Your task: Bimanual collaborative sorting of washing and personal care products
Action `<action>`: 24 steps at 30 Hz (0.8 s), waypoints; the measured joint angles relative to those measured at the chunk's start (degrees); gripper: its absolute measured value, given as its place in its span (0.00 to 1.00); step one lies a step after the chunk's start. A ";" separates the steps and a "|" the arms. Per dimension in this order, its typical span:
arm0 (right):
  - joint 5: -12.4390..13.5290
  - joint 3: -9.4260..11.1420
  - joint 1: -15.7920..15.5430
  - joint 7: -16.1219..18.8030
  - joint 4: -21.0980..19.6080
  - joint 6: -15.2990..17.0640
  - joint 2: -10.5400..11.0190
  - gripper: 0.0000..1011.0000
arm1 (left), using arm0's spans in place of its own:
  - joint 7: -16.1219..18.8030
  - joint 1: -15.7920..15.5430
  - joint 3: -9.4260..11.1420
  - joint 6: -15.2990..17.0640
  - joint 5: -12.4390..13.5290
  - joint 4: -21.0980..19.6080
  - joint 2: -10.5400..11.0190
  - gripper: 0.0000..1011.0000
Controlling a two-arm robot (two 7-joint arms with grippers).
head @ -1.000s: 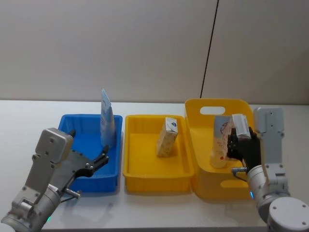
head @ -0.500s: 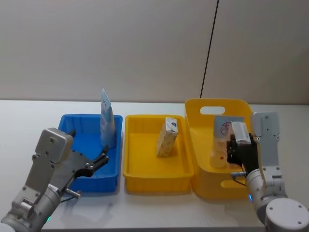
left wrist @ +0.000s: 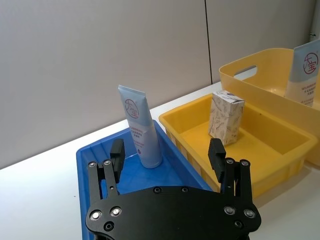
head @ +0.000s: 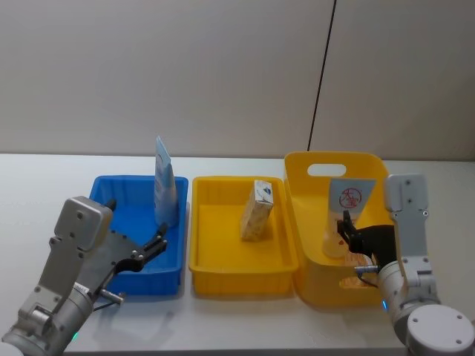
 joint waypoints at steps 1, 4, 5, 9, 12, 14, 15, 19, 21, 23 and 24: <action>-0.01 0.01 0.01 0.00 0.04 0.02 -0.01 0.89 | 0.00 0.00 0.00 0.00 0.00 0.00 0.00 0.99; -0.03 0.02 0.01 0.00 0.06 0.03 -0.02 0.97 | 0.00 0.00 0.00 0.00 0.00 0.00 0.00 0.99; -0.03 0.05 0.01 0.02 0.06 0.00 -0.05 0.98 | 0.00 0.00 0.00 0.00 0.00 0.00 0.00 0.99; 0.20 0.28 -0.14 0.39 -0.24 -0.63 -0.17 0.99 | 0.00 0.00 0.00 0.00 0.00 0.00 0.00 0.99; 1.03 0.62 -0.45 1.09 -0.80 -1.68 -0.37 0.99 | 0.00 0.00 0.00 0.00 0.00 0.00 0.00 0.99; 1.54 0.85 -0.65 1.49 -1.18 -2.22 -0.50 0.99 | 0.00 0.00 0.00 0.00 0.00 0.00 0.00 0.99; 1.81 0.95 -0.75 1.72 -1.37 -2.51 -0.55 0.99 | 0.00 0.00 0.00 0.00 0.00 0.00 0.00 0.99; 3.86 1.82 -1.45 3.37 -2.80 -4.64 -0.98 0.99 | 0.00 0.00 0.00 0.00 0.00 0.00 0.00 0.99; 5.13 2.33 -1.90 4.38 -3.62 -5.88 -1.26 0.99 | 0.00 0.00 0.00 0.00 0.00 0.00 0.00 0.99; 6.51 2.81 -2.35 5.46 -4.45 -7.07 -1.52 0.99 | 0.00 0.00 0.00 0.00 0.00 0.00 0.00 0.99; 6.96 3.02 -2.55 5.80 -4.82 -7.46 -1.65 0.99 | 0.00 0.00 0.00 0.00 0.00 0.00 0.00 0.99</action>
